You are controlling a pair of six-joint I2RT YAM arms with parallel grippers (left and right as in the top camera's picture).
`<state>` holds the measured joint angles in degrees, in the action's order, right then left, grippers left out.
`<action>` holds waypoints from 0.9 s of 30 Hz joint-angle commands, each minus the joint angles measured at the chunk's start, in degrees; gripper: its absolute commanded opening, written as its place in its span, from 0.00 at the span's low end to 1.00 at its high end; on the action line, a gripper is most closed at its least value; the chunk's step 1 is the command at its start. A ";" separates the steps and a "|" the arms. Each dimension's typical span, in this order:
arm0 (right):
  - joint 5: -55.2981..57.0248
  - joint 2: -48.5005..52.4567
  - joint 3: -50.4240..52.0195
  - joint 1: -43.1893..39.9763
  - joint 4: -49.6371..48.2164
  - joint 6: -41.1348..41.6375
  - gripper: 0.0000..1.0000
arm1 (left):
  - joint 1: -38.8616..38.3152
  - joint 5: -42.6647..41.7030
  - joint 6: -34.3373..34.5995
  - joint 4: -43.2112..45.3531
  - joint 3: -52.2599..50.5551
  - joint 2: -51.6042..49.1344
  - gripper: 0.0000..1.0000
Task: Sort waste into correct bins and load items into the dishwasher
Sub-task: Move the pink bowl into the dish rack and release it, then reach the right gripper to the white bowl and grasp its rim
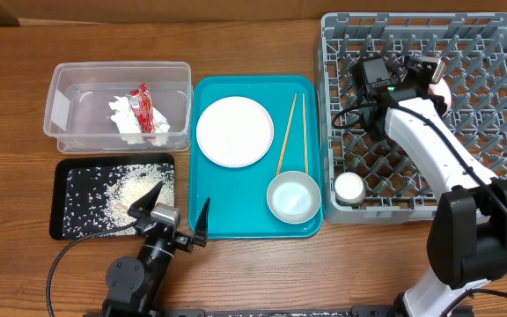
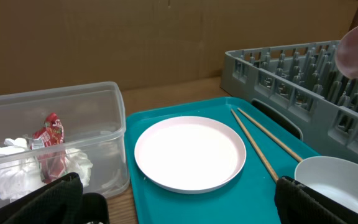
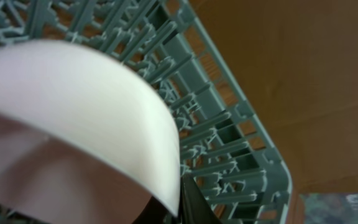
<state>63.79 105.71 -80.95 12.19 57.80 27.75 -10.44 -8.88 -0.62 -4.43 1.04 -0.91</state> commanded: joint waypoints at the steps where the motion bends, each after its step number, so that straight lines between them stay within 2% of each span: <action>1: -8.85 0.50 0.00 0.28 2.03 0.33 0.04 | 0.35 -0.83 -0.50 0.28 -0.46 0.59 1.00; 8: -9.92 0.48 -0.22 3.10 11.23 5.68 0.05 | 0.35 -0.83 -0.50 0.28 -0.46 0.59 1.00; 12: -11.50 0.37 -2.01 4.72 17.16 11.37 0.27 | 0.35 -0.83 -0.50 0.28 -0.46 0.59 1.00; 15: -16.44 -0.04 -4.61 6.84 19.85 11.34 0.34 | 0.35 -0.83 -0.50 0.28 -0.46 0.59 1.00; 18: -24.59 -1.36 -7.65 9.64 20.39 11.32 0.41 | 0.35 -0.83 -0.50 0.28 -0.46 0.59 1.00; 20: -32.24 -2.40 -9.60 11.63 19.78 11.26 0.50 | 0.35 -0.81 -0.50 0.28 -0.46 0.59 1.00; 22: -39.87 -3.21 -10.67 13.44 17.90 11.02 0.67 | 0.35 -0.83 -0.50 0.28 -0.46 0.59 1.00; 23: -44.04 -3.48 -10.84 14.29 16.55 10.75 0.71 | 0.35 -0.83 -0.50 0.28 -0.46 0.59 1.00; 25: -52.85 -3.61 -10.84 15.56 13.66 8.13 0.71 | 0.35 -0.83 -0.50 0.28 -0.46 0.59 1.00; 27: -63.67 -3.58 -10.40 16.94 10.86 2.97 0.64 | 0.35 -0.83 -0.50 0.28 -0.46 0.59 1.00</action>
<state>20.21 104.05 -90.41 27.57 70.70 36.29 -10.44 -8.88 -0.60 -4.43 1.04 -0.91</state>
